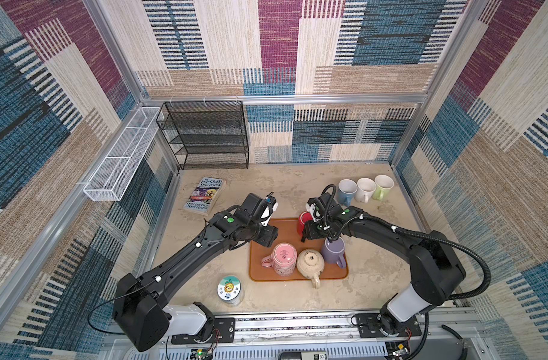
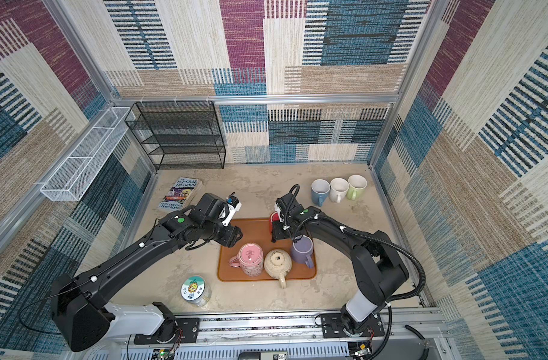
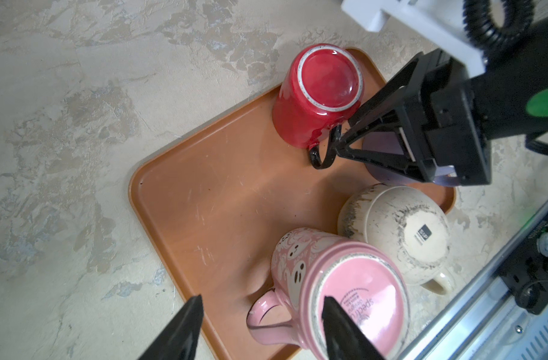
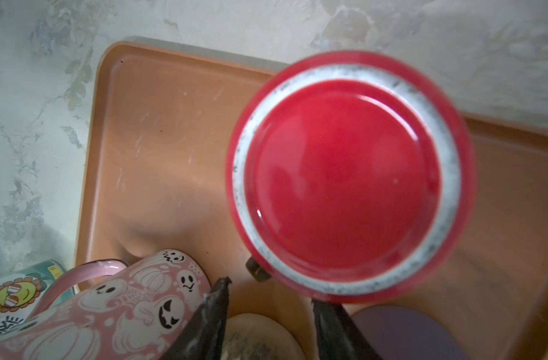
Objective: Turn the mug right side up
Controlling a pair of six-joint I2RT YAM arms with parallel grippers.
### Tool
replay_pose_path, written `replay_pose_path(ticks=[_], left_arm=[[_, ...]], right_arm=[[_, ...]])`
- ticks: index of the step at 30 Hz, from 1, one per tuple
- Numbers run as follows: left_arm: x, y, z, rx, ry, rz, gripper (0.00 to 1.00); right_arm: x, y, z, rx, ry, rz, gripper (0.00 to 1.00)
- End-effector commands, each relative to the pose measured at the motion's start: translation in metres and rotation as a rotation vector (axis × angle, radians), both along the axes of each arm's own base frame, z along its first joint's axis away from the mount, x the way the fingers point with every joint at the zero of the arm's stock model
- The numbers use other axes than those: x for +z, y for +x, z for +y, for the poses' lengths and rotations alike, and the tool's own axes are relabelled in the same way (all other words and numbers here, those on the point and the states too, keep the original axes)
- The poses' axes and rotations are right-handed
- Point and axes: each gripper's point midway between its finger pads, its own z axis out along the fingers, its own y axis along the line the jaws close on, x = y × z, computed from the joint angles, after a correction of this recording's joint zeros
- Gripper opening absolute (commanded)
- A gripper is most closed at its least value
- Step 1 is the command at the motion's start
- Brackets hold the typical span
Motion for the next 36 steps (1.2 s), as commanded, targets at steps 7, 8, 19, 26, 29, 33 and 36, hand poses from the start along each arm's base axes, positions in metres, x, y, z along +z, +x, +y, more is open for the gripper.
replay_pose_path(ticks=[7, 8, 19, 26, 29, 33, 36], left_arm=[[0.004, 0.004, -0.018, -0.05, -0.028, 0.047, 0.66], [0.005, 0.005, -0.021, -0.054, -0.035, 0.051, 0.65], [-0.014, 0.018, -0.057, -0.081, -0.006, 0.15, 0.59], [-0.031, 0.02, -0.083, -0.109, 0.057, 0.146, 0.59], [-0.044, 0.022, -0.091, -0.118, 0.09, 0.151, 0.59], [-0.057, 0.027, -0.099, -0.119, 0.115, 0.166, 0.57], [-0.063, 0.031, -0.107, -0.122, 0.129, 0.159, 0.56]], right_arm=[[0.038, 0.007, 0.02, 0.052, 0.124, -0.078, 0.55], [0.045, 0.006, 0.019, 0.055, 0.13, -0.091, 0.56], [0.097, 0.01, -0.042, -0.081, 0.343, -0.181, 0.59], [0.101, 0.014, -0.079, -0.186, 0.4, -0.223, 0.62], [0.101, 0.014, -0.086, -0.207, 0.41, -0.237, 0.62], [0.104, 0.013, -0.092, -0.21, 0.415, -0.254, 0.6], [0.101, 0.012, -0.093, -0.207, 0.407, -0.249, 0.59]])
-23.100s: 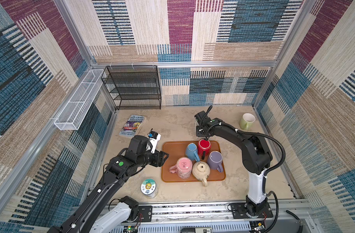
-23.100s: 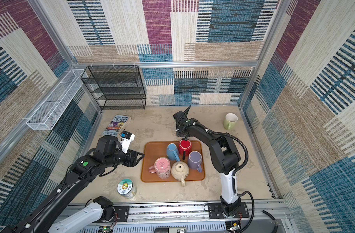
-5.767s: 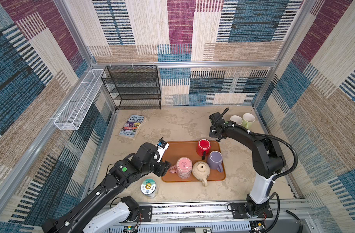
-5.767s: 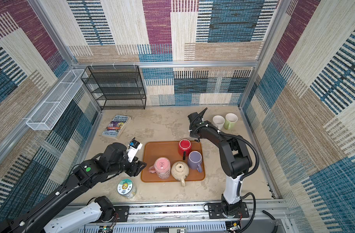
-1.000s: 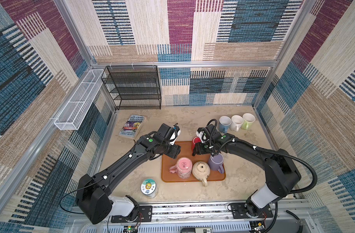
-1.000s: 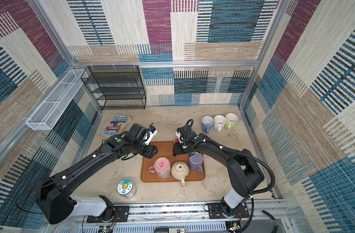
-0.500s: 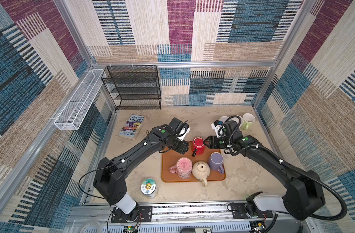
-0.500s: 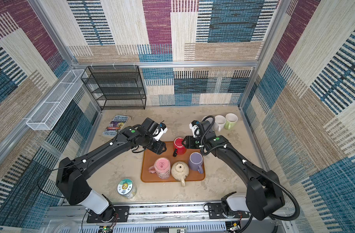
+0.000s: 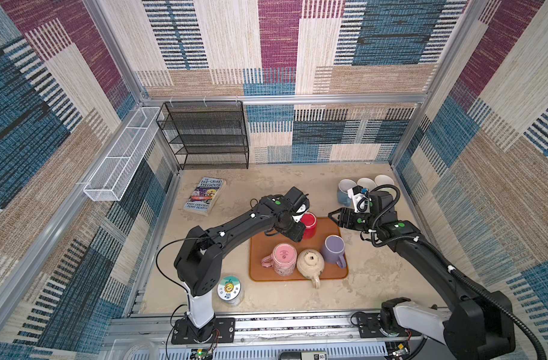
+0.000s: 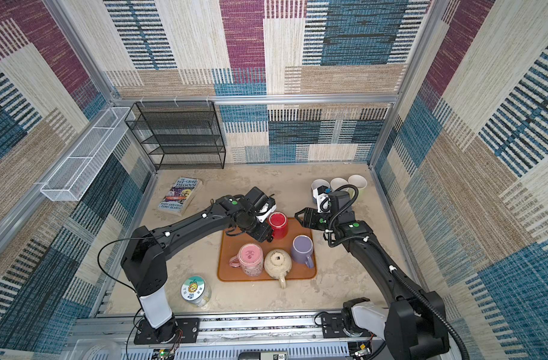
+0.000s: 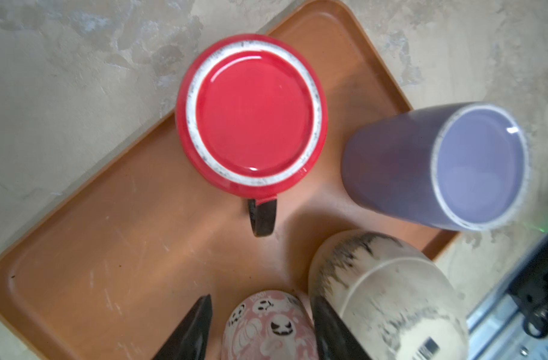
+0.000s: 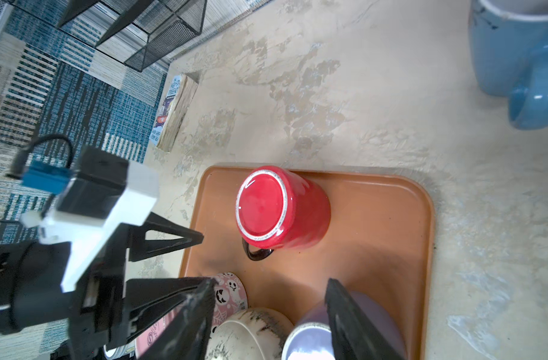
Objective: Turn the mug right side up
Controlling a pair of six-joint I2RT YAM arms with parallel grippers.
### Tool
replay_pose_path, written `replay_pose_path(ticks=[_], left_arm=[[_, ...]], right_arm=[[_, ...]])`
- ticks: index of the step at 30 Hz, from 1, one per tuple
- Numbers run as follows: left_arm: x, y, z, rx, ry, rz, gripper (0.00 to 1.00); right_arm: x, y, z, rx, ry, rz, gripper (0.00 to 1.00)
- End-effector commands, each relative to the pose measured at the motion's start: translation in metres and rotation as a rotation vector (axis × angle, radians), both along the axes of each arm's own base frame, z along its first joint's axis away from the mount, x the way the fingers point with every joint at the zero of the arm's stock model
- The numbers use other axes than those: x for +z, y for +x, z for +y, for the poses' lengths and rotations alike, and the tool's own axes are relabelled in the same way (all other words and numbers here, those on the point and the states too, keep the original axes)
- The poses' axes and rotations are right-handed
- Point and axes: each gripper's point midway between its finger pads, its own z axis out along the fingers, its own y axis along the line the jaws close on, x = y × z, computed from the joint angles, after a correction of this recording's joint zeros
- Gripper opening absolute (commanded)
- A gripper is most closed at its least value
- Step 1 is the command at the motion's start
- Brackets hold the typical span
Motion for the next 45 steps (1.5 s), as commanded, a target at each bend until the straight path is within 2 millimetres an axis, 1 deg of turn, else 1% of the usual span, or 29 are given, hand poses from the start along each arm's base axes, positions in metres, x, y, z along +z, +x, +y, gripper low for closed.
replay_pose_path(ticks=[1, 5, 12, 21, 25, 30, 36, 45], left_arm=[[-0.003, 0.004, -0.007, 0.018, 0.013, -0.01, 0.56], [-0.013, 0.008, -0.015, 0.009, 0.039, -0.021, 0.56], [-0.032, 0.018, -0.014, 0.027, 0.097, -0.027, 0.57], [-0.047, 0.032, -0.018, 0.03, 0.138, -0.051, 0.45], [-0.05, 0.036, -0.018, 0.028, 0.151, -0.061, 0.34], [-0.05, 0.039, -0.019, 0.023, 0.157, -0.07, 0.32], [-0.051, 0.043, -0.02, 0.02, 0.159, -0.074, 0.23], [-0.049, 0.047, -0.019, 0.019, 0.162, -0.087, 0.18]], right_arm=[[0.005, 0.002, 0.002, 0.012, 0.015, -0.029, 0.59], [0.003, 0.003, -0.002, -0.004, 0.003, -0.033, 0.59], [0.002, 0.004, -0.004, -0.012, -0.003, -0.028, 0.58], [-0.007, 0.003, -0.002, 0.002, -0.007, -0.006, 0.56], [-0.006, 0.005, -0.003, -0.003, -0.013, -0.01, 0.56], [-0.008, 0.005, -0.001, 0.01, -0.007, -0.002, 0.56], [-0.009, 0.005, 0.001, 0.02, -0.001, 0.004, 0.56], [-0.011, 0.004, 0.003, 0.031, 0.006, 0.009, 0.55]])
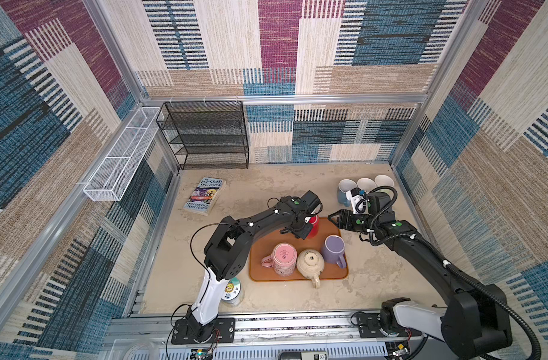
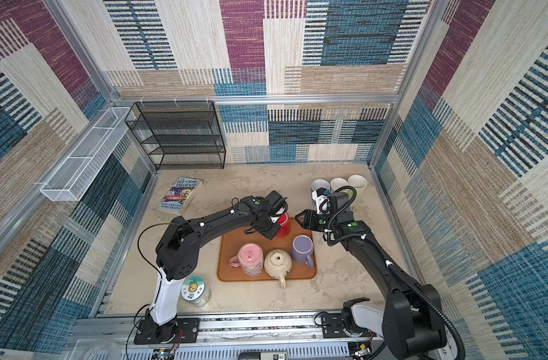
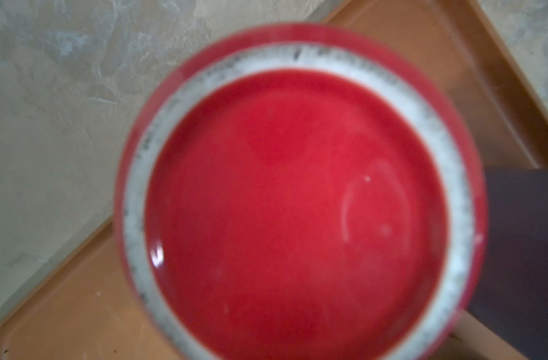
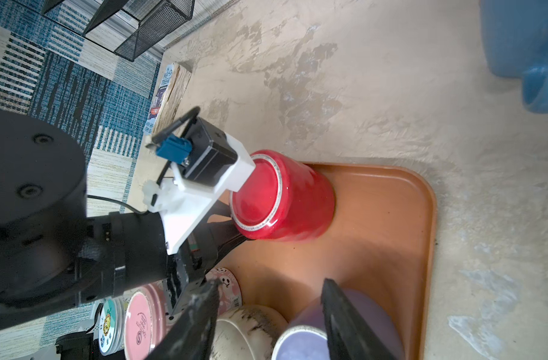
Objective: Turn the mug right side up
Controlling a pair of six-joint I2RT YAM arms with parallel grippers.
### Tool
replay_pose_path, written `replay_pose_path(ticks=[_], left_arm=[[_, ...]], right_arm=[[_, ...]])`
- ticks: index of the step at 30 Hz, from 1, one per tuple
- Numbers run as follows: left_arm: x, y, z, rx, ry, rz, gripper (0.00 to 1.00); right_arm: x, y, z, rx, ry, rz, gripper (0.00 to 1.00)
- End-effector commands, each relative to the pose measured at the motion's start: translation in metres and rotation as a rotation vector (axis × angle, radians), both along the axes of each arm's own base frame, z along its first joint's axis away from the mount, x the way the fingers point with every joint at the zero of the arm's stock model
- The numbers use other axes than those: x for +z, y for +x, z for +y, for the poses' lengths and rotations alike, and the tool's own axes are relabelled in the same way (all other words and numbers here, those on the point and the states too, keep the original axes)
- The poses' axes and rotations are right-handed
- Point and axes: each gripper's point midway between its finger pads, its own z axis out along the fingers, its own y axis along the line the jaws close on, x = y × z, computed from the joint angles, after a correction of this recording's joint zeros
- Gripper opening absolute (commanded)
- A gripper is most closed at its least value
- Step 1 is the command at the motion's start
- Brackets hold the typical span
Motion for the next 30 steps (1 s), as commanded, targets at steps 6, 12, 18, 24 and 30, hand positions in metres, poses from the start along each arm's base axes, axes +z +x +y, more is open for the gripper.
replay_pose_path(ticks=[6, 12, 18, 24, 30], left_arm=[[0.006, 0.008, 0.0, 0.003, -0.004, -0.029, 0.09], [0.007, 0.008, -0.001, 0.004, -0.01, -0.03, 0.06], [0.008, 0.007, 0.0, 0.007, -0.011, -0.031, 0.1], [0.011, 0.0, -0.005, -0.008, -0.045, -0.002, 0.29], [0.015, -0.002, -0.009, -0.024, -0.067, 0.005, 0.32]], right_arm=[[0.007, 0.003, 0.002, 0.015, 0.013, -0.033, 0.55], [0.001, 0.001, 0.003, 0.017, 0.014, -0.022, 0.55], [0.001, 0.001, 0.002, 0.015, 0.01, -0.022, 0.55], [0.0, 0.001, 0.001, 0.012, 0.006, -0.024, 0.55], [0.001, 0.001, 0.001, 0.012, 0.005, -0.026, 0.55]])
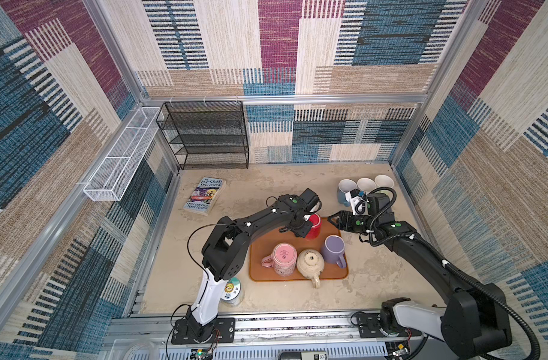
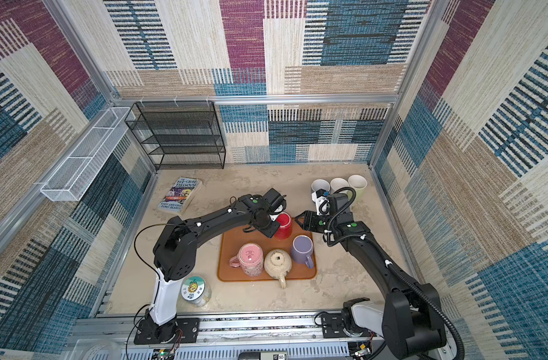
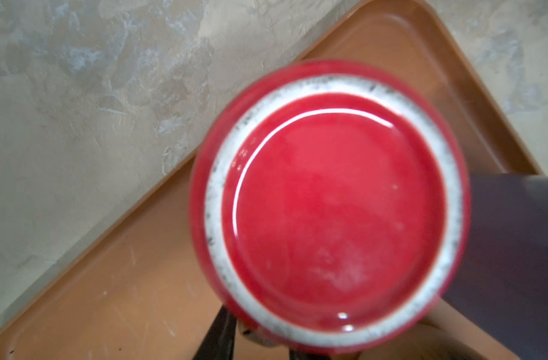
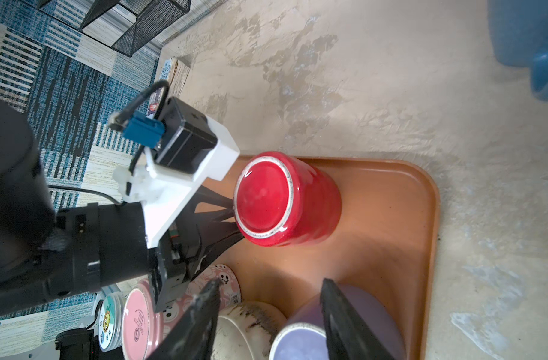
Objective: Turn the mug right side up
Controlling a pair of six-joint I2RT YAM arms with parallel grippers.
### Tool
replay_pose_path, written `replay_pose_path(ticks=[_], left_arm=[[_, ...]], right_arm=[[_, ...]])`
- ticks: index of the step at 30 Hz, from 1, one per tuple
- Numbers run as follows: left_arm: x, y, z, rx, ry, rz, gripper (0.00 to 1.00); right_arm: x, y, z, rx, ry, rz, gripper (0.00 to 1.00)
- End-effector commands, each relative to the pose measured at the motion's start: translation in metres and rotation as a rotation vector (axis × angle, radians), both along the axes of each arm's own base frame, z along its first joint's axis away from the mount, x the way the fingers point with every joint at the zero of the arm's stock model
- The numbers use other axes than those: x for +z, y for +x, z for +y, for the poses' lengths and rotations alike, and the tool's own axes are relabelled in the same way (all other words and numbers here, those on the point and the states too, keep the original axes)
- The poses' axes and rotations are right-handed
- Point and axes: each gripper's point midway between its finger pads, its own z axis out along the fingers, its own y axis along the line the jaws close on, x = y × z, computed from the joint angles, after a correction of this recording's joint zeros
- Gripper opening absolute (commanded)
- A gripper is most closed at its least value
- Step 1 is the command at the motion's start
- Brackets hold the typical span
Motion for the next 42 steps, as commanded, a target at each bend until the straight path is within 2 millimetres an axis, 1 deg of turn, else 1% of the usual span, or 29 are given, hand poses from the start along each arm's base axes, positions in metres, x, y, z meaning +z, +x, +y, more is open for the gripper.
replay_pose_path(ticks=[1, 8, 16, 34, 42], left_arm=[[0.005, 0.0, -0.005, -0.015, -0.029, 0.002, 0.32], [0.006, 0.001, -0.014, -0.076, -0.094, 0.031, 0.32], [0.013, -0.007, -0.026, -0.119, -0.181, 0.086, 0.32], [0.0, 0.006, -0.023, -0.115, -0.133, 0.085, 0.32], [0.0, 0.007, -0.025, -0.12, -0.137, 0.086, 0.26]], right_arm=[[0.005, 0.003, 0.001, 0.011, 0.006, -0.034, 0.55], [0.007, 0.002, 0.0, 0.008, 0.0, -0.04, 0.55], [0.006, 0.002, 0.001, 0.012, 0.001, -0.037, 0.54], [0.004, 0.0, 0.002, 0.02, 0.008, -0.034, 0.54], [0.005, 0.0, 0.001, 0.016, 0.004, -0.038, 0.54]])
